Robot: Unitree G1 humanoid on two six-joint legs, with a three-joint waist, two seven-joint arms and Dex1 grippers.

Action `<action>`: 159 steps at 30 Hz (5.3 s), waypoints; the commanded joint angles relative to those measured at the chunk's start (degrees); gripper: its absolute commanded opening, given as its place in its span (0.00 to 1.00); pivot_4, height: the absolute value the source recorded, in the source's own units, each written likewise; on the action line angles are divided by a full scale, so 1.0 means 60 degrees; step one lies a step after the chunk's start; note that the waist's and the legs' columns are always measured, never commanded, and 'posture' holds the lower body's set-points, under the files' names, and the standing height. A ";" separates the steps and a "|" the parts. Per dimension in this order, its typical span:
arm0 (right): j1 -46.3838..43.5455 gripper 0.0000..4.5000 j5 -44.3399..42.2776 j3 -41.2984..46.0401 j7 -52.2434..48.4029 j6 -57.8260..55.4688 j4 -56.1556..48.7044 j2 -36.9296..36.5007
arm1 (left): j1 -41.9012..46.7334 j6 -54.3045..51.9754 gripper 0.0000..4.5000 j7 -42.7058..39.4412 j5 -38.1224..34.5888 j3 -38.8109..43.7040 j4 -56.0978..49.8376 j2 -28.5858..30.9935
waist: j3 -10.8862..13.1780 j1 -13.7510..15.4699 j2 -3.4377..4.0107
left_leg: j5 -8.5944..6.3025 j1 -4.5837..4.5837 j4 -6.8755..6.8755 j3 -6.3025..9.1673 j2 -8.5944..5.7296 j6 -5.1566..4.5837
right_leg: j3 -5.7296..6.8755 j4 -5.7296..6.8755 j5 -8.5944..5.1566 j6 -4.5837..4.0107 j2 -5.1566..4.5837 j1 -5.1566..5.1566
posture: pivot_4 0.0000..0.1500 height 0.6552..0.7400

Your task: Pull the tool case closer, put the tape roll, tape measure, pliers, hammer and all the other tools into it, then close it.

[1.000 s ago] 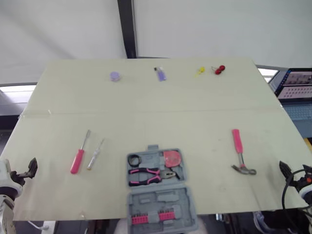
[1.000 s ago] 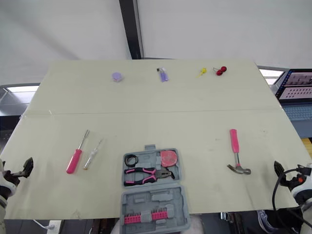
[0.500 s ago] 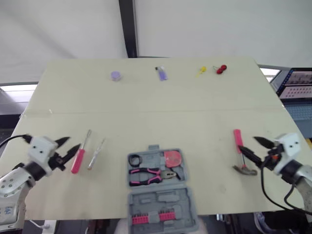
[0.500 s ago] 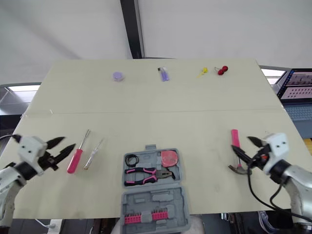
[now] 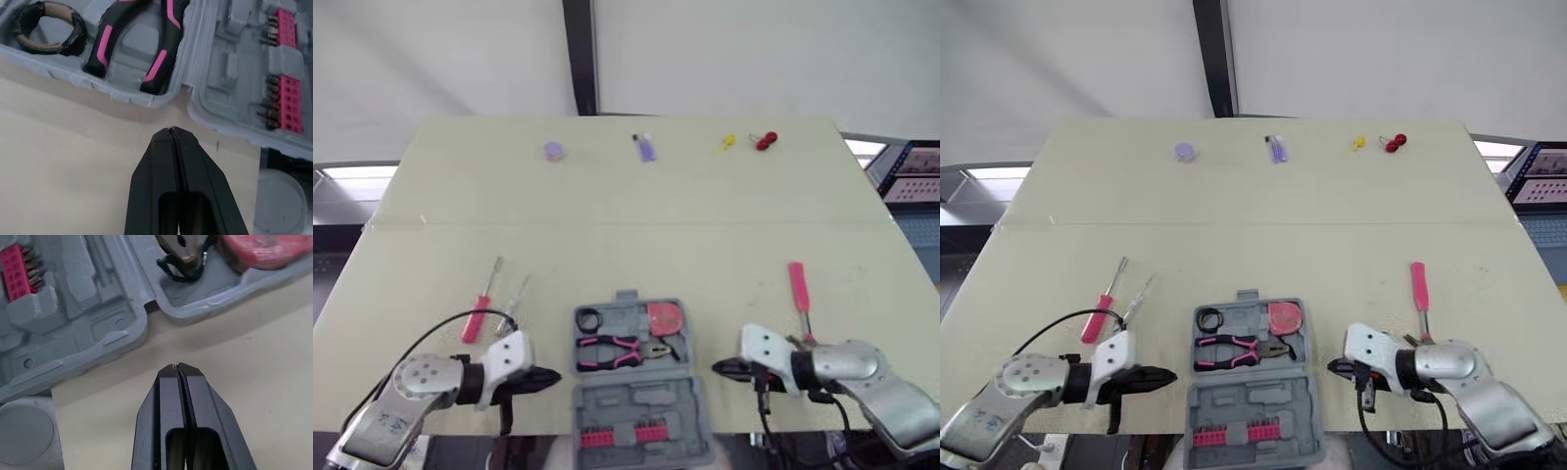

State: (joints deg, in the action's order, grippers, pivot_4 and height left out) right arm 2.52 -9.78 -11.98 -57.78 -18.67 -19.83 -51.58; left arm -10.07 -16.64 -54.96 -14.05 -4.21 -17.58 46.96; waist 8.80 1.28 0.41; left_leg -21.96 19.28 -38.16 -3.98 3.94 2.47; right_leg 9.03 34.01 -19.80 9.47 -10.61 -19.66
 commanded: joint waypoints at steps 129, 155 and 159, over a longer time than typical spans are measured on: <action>-0.2442 0.01 0.2366 -0.0881 0.0673 0.0430 0.1985 0.2077 | 0.2770 0.1450 0.00 0.1378 0.2457 -0.1094 0.2426 -0.2212 | -0.0005 -0.0024 0.0000 | 0.0002 -0.0003 -0.0022 0.0005 -0.0001 -0.0002 | 0.0010 0.0038 0.0001 0.0000 -0.0001 -0.0001 | 1.00 1.00; -0.2490 0.01 0.2389 -0.0988 0.0635 0.0451 0.2031 0.2140 | 0.2922 0.1521 0.00 0.1543 0.2532 -0.1050 0.2543 -0.2175 | -0.0008 -0.0047 -0.0004 | 0.0002 -0.0005 -0.0022 0.0005 -0.0001 -0.0002 | 0.0010 0.0041 0.0000 0.0000 -0.0001 0.0000 | 1.00 1.00; -0.2482 0.01 0.2386 -0.0981 0.0644 0.0439 0.2034 0.2145 | 0.2953 0.1548 0.00 0.1538 0.2542 -0.1075 0.2596 -0.2169 | -0.0009 -0.0048 -0.0005 | 0.0002 -0.0005 -0.0022 0.0005 -0.0001 -0.0002 | 0.0010 0.0042 0.0000 0.0000 -0.0001 0.0000 | 1.00 1.00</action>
State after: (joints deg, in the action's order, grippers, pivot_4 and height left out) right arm -12.40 4.61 -17.14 -53.81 -16.25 -7.35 -39.43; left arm 7.25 -7.91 -46.05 0.72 -10.52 -1.70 33.94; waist 8.75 1.00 0.38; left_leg -21.95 19.25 -38.29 -3.94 3.93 2.46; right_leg 9.09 34.26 -19.80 9.47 -10.62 -19.66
